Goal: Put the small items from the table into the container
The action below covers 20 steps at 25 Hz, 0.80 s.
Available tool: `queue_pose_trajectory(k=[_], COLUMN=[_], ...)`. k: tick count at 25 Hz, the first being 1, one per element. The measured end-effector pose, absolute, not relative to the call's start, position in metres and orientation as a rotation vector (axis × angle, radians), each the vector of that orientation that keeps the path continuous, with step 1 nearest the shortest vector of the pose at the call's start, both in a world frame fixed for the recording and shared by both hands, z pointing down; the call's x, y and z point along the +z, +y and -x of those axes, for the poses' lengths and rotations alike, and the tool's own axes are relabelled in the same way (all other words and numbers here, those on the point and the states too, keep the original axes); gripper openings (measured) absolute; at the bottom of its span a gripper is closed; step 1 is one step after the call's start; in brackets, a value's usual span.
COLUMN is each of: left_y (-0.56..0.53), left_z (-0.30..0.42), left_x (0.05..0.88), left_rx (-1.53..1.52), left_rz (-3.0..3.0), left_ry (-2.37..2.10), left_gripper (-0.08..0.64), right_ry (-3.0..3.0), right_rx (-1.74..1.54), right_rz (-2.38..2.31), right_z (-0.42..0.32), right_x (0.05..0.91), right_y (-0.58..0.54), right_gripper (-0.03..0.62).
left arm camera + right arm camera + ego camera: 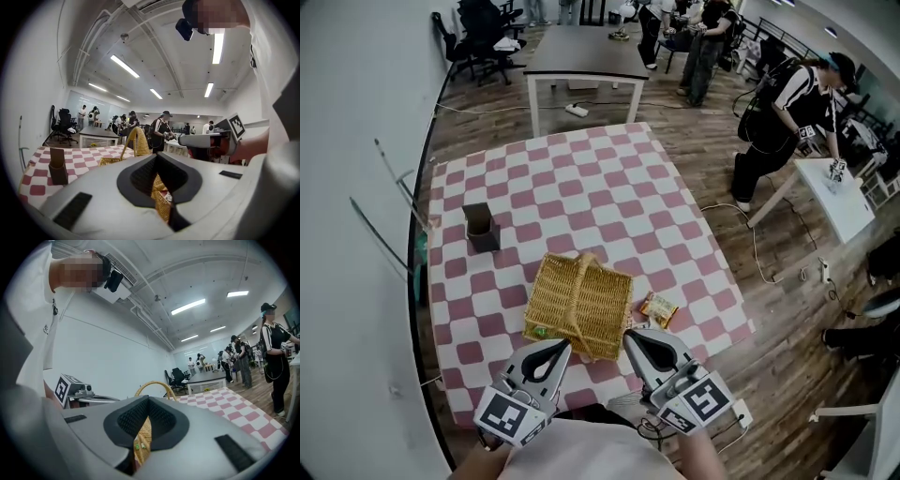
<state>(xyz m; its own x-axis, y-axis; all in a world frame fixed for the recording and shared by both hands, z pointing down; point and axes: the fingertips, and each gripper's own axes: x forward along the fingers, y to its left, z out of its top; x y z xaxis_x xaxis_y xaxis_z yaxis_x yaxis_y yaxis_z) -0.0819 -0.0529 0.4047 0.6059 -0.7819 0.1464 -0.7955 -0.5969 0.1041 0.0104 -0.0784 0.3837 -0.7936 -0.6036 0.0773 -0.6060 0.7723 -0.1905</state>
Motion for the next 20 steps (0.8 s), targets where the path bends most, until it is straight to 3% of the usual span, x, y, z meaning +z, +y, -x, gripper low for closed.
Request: queue_pose_trajectory(k=[11,20], left_y=[-0.038,-0.034], left_z=[0.024,-0.026], left_x=[0.433,0.474], left_rx=[0.192,0.259], left_rz=[-2.689,-2.688], left_ry=[-1.186,-1.084], left_gripper=[-0.002,0.003], right_ry=[-2.85,-2.701], right_rx=[0.355,0.413], right_rz=[-1.104,-1.183], right_z=[-0.058,-0.096], right_x=[0.415,0.491], right_y=[-0.068,-0.064], right_gripper=[0.012,0.012])
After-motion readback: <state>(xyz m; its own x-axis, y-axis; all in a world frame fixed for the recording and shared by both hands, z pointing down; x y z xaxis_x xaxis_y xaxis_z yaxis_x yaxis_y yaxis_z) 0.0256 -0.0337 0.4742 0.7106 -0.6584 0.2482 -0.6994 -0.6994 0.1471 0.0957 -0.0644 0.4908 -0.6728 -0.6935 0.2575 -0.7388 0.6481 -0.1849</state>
